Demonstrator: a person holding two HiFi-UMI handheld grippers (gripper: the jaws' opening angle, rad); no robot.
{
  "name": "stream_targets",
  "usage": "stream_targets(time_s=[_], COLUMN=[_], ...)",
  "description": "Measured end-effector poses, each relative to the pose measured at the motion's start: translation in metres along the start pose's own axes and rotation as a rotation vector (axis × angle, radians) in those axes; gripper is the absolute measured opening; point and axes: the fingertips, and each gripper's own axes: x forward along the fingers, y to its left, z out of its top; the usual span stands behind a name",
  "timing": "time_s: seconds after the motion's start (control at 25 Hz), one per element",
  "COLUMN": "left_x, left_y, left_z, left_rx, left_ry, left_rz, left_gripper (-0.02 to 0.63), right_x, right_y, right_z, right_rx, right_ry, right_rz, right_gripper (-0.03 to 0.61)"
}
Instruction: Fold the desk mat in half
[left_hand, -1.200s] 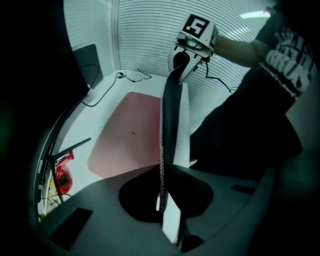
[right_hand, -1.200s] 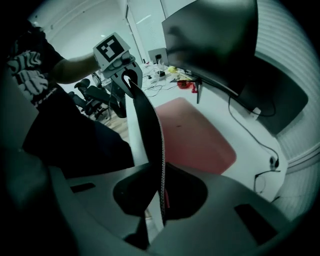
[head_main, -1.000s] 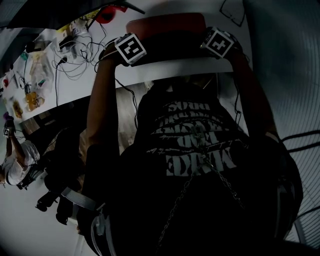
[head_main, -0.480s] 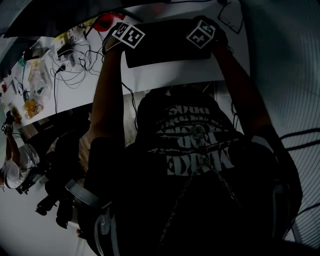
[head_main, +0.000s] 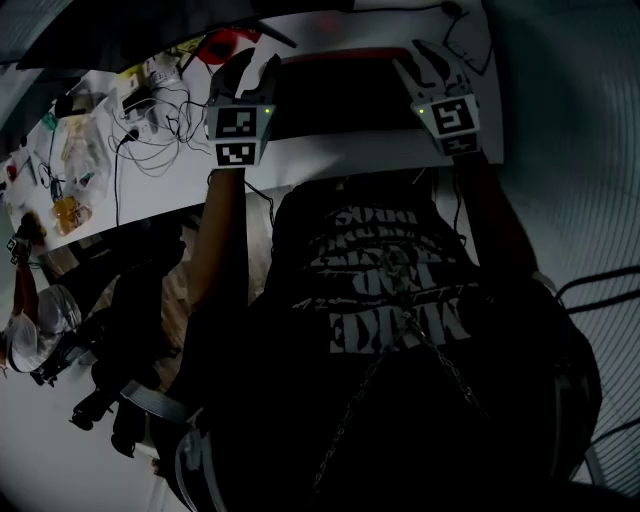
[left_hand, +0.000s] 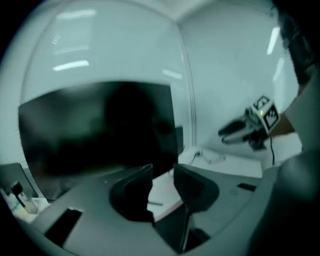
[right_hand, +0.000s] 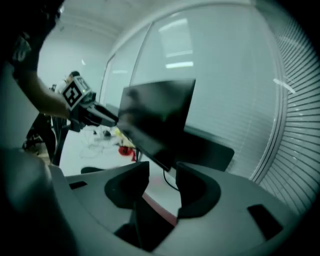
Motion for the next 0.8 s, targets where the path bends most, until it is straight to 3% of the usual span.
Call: stream_targets(time_s=[0.08,0.16,0.32,0.44,0.8], left_x=[-0.035,-0.063,-0.098,-0.105,-0.128], left_y=[-0.016,-0.028,-0.048,-0.051,-0.050], left_z=[0.033,0.051,0.071,0.073,0.078], left_rx=[-0.049,-0.117,-0.221,-0.201,-0.246], left_ry=[-0.157,-0.245,-0.378,-0.392,-0.383], left_rz=[0.017,0.044,0.051,0.063,0.031], left_gripper=[0.075,0.027,0.005,0.005,0.005], right_x=[-0.029,-0.056,-0.090,-0.093,-0.092], right_y=[0.016,0.026,0.037,0.053,0.086], right_z=[0.032,0.055,0.093,0.104,0.104], right_rx=[0.050,0.107,0.183,0.194,0.241], right_ry=[-0.140,-0.224,-0.342,-0.389,-0.332], right_rz=[-0.006,-0.033,-0.037,-0.006,-0.017], right_gripper=[0.116,0.050,0.004,0.000,0.000])
